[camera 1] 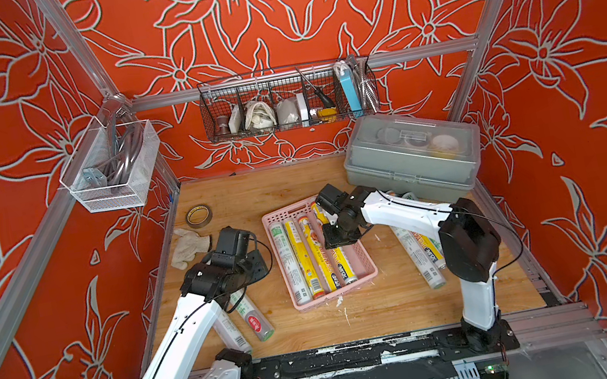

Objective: Put the plastic wrap into the basket
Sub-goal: Place the plastic wrap in the basket.

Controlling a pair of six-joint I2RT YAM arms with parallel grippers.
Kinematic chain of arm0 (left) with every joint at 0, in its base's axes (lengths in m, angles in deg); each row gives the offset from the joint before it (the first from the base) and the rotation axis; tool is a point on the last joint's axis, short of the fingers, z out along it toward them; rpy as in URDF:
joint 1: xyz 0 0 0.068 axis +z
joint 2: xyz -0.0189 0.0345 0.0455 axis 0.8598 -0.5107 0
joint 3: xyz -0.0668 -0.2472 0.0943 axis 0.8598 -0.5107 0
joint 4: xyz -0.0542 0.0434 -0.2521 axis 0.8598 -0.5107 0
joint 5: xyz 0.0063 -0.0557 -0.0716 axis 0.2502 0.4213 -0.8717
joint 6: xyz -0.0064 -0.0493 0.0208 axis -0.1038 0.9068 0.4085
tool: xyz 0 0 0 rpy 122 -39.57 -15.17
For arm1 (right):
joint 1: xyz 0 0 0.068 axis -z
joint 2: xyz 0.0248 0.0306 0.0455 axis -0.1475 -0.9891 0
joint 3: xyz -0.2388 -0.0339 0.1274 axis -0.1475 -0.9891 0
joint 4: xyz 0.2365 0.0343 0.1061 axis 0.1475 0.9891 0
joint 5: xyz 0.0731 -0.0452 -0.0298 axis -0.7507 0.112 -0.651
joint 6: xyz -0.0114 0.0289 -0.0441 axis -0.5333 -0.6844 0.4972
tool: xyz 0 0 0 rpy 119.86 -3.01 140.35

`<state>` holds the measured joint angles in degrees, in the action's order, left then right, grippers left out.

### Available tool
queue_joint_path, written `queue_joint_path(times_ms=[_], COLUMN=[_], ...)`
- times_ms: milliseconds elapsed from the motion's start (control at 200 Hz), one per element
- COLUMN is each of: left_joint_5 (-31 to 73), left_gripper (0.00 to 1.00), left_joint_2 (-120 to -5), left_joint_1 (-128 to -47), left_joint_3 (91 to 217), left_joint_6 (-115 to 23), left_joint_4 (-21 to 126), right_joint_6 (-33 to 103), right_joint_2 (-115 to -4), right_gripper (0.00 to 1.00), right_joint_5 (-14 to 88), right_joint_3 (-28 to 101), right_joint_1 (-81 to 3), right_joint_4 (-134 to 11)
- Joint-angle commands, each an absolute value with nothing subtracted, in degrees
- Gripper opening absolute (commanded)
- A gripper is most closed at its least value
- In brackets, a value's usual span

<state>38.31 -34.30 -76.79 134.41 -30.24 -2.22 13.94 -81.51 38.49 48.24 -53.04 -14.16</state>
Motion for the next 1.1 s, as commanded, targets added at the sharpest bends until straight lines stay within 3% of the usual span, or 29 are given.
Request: queue_joint_path(times_ms=[0,295,736,1096], left_joint_5=[37.8,37.8,36.6,37.0], left_gripper=[0.56,0.56,0.57,0.57], left_joint_2=[-33.4,-33.1,-33.7,-32.5], left_joint_1=[-76.3,-76.3,-76.3,-76.3], left_joint_3=[133.7,133.6,133.5,133.4], left_joint_6=[-31.0,-31.1,-28.6,-27.0], left_joint_4=[-2.0,-2.1,-2.7,-3.6], right_joint_6=[13.6,14.7,16.8,18.2], right_joint_2=[-82.6,-85.0,-83.9,-81.8], right_gripper=[0.29,0.33,0.55,0.55], right_joint_5=[40.1,40.4,44.5,43.5], right_joint_3=[48.0,47.8,48.7,49.4], right_joint_1=[-53.5,-54.1,-54.7,-54.7], right_joint_4=[-12.9,-14.1,-13.3,-12.5])
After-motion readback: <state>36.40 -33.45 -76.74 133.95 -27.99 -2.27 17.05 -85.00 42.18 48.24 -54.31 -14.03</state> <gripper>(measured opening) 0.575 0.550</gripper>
